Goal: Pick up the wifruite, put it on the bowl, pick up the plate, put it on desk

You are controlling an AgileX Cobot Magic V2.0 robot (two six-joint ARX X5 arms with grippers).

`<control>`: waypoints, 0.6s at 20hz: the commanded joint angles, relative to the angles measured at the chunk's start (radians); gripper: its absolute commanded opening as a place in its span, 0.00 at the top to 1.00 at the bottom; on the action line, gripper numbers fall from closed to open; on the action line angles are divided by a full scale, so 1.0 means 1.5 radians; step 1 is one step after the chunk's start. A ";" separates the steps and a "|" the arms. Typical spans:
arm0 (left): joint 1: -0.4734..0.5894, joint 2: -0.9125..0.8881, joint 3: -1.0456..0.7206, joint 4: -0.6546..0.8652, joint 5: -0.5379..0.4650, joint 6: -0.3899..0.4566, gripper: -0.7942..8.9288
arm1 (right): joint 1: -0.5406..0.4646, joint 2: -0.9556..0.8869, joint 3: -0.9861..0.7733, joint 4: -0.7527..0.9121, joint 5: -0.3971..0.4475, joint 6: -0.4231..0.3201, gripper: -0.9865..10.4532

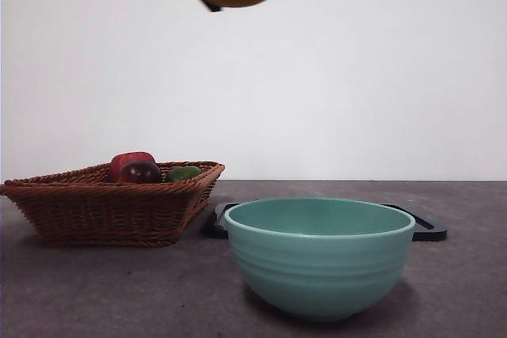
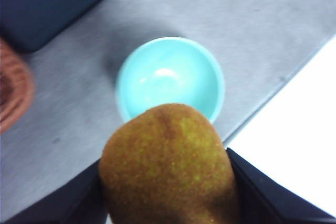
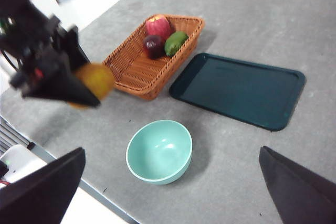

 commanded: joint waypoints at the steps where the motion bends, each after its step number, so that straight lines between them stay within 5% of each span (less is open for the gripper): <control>1: -0.020 0.035 0.016 0.020 0.001 -0.023 0.70 | 0.003 0.003 0.014 0.002 0.001 -0.008 0.32; 12: -0.032 0.208 0.016 0.085 0.000 -0.030 0.70 | 0.003 0.003 0.014 -0.011 0.000 -0.008 0.32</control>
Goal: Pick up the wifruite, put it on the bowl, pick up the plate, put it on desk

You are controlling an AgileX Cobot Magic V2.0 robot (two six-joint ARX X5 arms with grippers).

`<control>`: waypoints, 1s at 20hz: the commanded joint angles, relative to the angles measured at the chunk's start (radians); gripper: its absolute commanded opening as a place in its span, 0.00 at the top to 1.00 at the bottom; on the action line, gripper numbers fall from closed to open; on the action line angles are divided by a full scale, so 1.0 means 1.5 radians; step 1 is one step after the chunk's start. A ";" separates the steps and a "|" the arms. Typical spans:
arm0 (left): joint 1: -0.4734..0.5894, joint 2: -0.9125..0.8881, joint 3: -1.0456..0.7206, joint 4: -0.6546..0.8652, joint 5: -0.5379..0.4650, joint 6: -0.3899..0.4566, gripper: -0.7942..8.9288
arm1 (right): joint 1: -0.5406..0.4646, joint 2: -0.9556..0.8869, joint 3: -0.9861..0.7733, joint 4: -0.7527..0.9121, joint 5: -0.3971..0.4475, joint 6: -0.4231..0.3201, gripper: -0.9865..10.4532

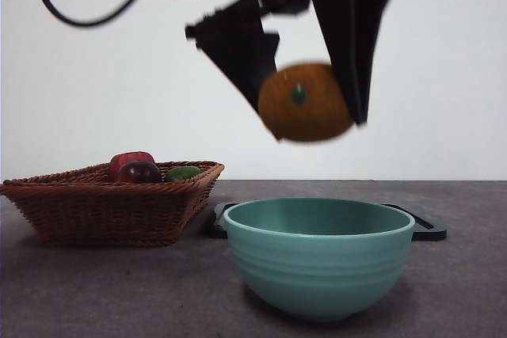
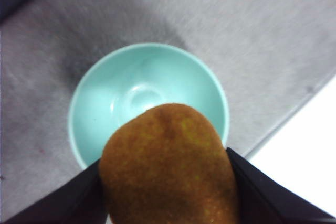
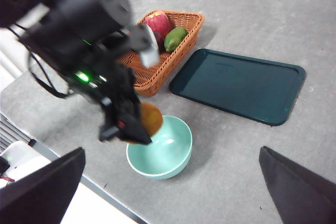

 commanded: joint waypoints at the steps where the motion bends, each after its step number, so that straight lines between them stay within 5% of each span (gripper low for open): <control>1: -0.009 0.040 0.016 0.018 0.000 -0.006 0.70 | 0.003 0.003 0.013 0.003 0.000 -0.008 0.32; 20: -0.009 0.174 0.016 0.057 -0.040 -0.009 0.70 | 0.003 0.003 0.013 0.002 0.001 -0.008 0.32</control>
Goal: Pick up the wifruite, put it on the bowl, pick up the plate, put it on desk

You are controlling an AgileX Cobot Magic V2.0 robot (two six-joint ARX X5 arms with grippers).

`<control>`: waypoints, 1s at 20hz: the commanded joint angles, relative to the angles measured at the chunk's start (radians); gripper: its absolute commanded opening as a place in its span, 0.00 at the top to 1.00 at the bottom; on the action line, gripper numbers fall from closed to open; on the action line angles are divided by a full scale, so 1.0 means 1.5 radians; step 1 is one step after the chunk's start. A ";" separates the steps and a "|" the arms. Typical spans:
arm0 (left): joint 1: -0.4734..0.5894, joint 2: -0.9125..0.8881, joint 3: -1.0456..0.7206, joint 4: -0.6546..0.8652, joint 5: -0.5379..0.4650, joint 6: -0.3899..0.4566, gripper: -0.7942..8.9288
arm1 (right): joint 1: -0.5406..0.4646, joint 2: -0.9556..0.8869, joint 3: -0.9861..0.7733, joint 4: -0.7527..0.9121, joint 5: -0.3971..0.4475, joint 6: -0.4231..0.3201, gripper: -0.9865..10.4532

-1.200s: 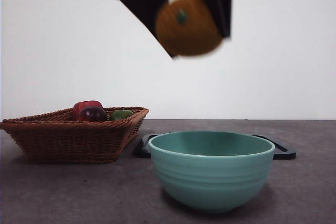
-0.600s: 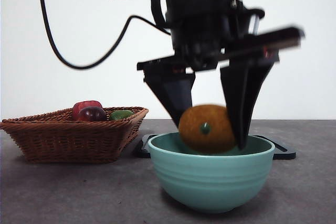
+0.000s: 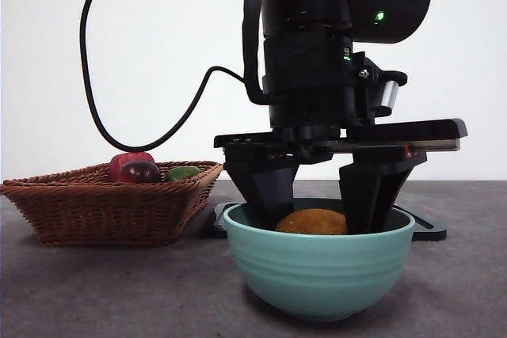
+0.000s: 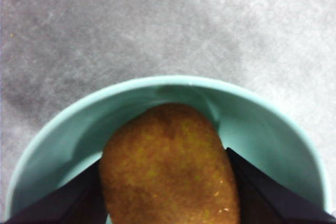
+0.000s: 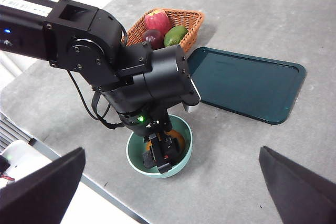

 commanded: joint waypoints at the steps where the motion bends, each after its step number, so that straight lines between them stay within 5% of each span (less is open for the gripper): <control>1: -0.008 0.017 0.016 -0.002 0.000 -0.004 0.70 | 0.003 0.003 0.013 0.004 0.002 -0.008 0.32; 4: -0.008 0.017 0.016 -0.016 0.001 -0.004 0.67 | 0.003 0.003 0.013 0.004 0.005 -0.008 0.32; 8: -0.008 0.017 0.016 -0.016 0.001 -0.004 0.46 | 0.003 0.003 0.013 0.004 0.005 -0.008 0.32; 20: -0.009 -0.010 0.047 -0.043 0.000 0.026 0.37 | 0.003 0.003 0.013 0.005 0.005 -0.008 0.32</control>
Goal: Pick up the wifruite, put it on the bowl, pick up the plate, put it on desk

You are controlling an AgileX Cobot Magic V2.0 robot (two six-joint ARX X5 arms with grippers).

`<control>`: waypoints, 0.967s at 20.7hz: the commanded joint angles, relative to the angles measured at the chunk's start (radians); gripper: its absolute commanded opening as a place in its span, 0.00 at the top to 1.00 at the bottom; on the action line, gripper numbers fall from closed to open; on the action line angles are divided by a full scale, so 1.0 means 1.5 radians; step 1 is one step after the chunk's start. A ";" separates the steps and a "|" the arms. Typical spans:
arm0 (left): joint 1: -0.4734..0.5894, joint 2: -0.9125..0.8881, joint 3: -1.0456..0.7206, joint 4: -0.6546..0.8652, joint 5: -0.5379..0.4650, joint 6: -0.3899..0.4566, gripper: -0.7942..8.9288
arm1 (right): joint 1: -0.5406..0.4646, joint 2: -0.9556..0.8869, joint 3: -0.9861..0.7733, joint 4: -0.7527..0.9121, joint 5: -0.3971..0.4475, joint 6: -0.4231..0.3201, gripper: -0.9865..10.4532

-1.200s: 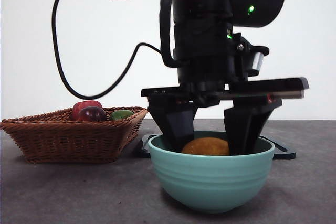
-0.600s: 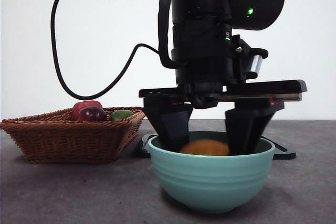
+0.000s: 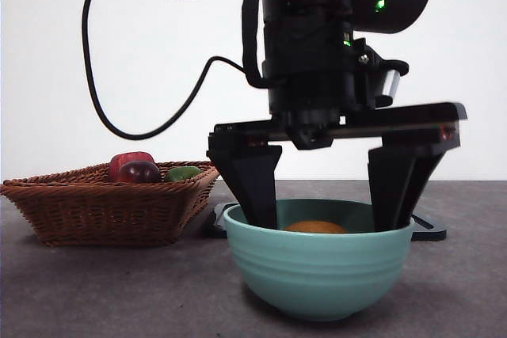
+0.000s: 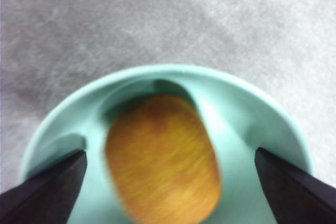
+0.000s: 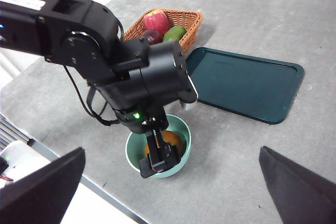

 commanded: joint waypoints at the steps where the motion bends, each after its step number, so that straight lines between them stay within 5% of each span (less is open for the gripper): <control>1: -0.009 -0.016 0.032 -0.018 0.000 0.015 0.37 | 0.003 0.003 0.013 0.004 0.002 -0.008 0.32; 14: -0.012 -0.325 0.047 -0.080 -0.009 0.041 0.37 | 0.003 0.003 0.013 0.004 0.002 -0.008 0.32; 20: -0.012 -0.477 0.047 -0.106 -0.062 0.081 0.37 | 0.003 0.003 0.013 0.004 0.002 -0.008 0.32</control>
